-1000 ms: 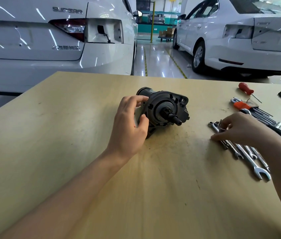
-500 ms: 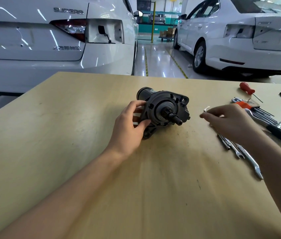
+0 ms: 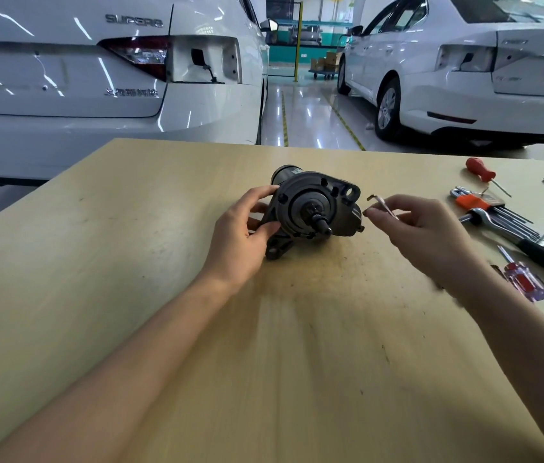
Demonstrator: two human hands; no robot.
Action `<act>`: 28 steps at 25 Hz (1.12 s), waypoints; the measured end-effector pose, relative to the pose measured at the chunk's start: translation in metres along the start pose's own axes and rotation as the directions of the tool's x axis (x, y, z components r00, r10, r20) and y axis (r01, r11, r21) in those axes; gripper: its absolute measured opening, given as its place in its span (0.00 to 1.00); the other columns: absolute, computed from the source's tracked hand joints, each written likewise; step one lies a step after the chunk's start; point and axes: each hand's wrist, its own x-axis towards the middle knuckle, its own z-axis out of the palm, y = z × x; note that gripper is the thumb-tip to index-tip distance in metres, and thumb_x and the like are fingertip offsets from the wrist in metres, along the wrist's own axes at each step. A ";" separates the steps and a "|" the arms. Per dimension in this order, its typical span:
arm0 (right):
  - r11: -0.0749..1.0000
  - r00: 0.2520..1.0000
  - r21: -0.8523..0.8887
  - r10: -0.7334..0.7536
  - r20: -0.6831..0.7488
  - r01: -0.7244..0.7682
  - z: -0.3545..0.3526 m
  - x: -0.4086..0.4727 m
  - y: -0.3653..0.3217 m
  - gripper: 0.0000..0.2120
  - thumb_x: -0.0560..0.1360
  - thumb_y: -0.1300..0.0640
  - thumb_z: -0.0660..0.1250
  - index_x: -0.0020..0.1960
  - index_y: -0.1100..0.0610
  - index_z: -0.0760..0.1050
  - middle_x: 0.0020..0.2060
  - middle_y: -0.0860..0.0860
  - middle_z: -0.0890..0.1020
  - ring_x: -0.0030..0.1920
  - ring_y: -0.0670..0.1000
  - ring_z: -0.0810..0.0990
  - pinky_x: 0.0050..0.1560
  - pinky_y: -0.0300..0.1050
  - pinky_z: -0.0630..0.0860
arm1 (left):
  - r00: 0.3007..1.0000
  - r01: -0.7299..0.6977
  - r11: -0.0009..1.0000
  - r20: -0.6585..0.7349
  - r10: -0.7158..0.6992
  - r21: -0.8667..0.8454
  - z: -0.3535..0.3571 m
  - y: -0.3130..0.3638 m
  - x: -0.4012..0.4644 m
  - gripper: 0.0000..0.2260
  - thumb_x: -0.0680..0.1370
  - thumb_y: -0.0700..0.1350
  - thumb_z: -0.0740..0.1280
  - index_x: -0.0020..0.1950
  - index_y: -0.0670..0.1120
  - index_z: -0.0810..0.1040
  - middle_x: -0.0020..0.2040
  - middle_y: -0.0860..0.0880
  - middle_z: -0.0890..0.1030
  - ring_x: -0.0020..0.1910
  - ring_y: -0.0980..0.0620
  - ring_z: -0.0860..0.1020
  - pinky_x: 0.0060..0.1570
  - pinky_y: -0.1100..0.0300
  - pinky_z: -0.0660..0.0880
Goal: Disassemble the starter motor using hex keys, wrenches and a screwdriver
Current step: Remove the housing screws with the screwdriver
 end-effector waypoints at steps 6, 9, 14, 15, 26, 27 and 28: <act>0.899 0.991 0.418 0.101 0.087 -0.129 0.025 0.012 -0.006 0.07 0.78 0.52 0.65 0.53 0.50 0.79 0.18 0.42 0.66 0.20 0.45 0.59 0.20 0.34 0.55 | 1.000 0.000 1.000 -0.007 0.000 -0.030 0.000 -0.004 0.001 0.20 0.76 0.33 0.68 0.64 0.49 0.75 0.49 0.45 0.81 0.47 0.47 0.79 0.47 0.62 0.77; 0.776 0.972 0.588 0.152 0.177 -0.228 0.033 0.026 -0.002 0.06 0.79 0.55 0.64 0.50 0.55 0.79 0.20 0.48 0.70 0.18 0.45 0.59 0.19 0.32 0.53 | 1.000 0.015 0.998 0.003 -0.015 -0.062 0.000 -0.003 0.001 0.19 0.76 0.32 0.67 0.63 0.50 0.75 0.47 0.42 0.81 0.47 0.44 0.80 0.50 0.55 0.78; 0.850 0.992 0.517 0.049 0.115 -0.102 0.026 0.031 -0.004 0.08 0.78 0.59 0.65 0.42 0.56 0.80 0.21 0.50 0.71 0.18 0.44 0.60 0.19 0.33 0.53 | 0.999 0.032 0.993 0.040 -0.028 -0.112 -0.004 -0.002 0.002 0.20 0.74 0.32 0.70 0.60 0.50 0.76 0.43 0.40 0.81 0.44 0.43 0.80 0.48 0.57 0.79; 0.874 0.993 0.481 0.017 0.114 -0.070 0.020 0.031 -0.008 0.08 0.78 0.60 0.65 0.42 0.56 0.80 0.20 0.49 0.70 0.18 0.43 0.60 0.18 0.32 0.54 | 0.997 0.045 0.989 0.066 -0.036 -0.138 -0.005 -0.002 0.002 0.21 0.73 0.32 0.71 0.59 0.51 0.76 0.42 0.41 0.82 0.43 0.45 0.81 0.49 0.58 0.79; 0.749 0.800 -0.398 -0.286 0.528 0.530 -0.012 0.057 -0.103 0.13 0.73 0.49 0.69 0.44 0.58 0.84 0.32 0.56 0.82 0.27 0.47 0.72 0.30 0.39 0.69 | 0.961 0.167 0.965 0.253 -0.113 -0.204 -0.028 0.000 0.016 0.15 0.77 0.36 0.63 0.59 0.52 0.79 0.61 0.48 0.80 0.65 0.50 0.74 0.65 0.52 0.71; 0.701 0.775 -0.424 -0.293 0.560 0.573 -0.005 0.057 -0.109 0.14 0.74 0.49 0.68 0.45 0.59 0.84 0.33 0.56 0.82 0.29 0.49 0.74 0.32 0.40 0.70 | 0.959 0.202 0.923 0.255 -0.120 -0.328 -0.032 0.000 0.019 0.16 0.76 0.36 0.61 0.59 0.50 0.79 0.62 0.49 0.79 0.66 0.51 0.73 0.66 0.53 0.71; 0.657 0.756 -0.448 -0.299 0.583 0.606 0.002 0.057 -0.115 0.15 0.74 0.49 0.67 0.45 0.61 0.83 0.34 0.57 0.82 0.32 0.52 0.76 0.35 0.42 0.71 | 0.947 0.235 0.868 0.304 -0.103 -0.438 -0.033 0.001 0.019 0.17 0.73 0.38 0.61 0.60 0.49 0.79 0.62 0.50 0.79 0.65 0.51 0.74 0.63 0.54 0.72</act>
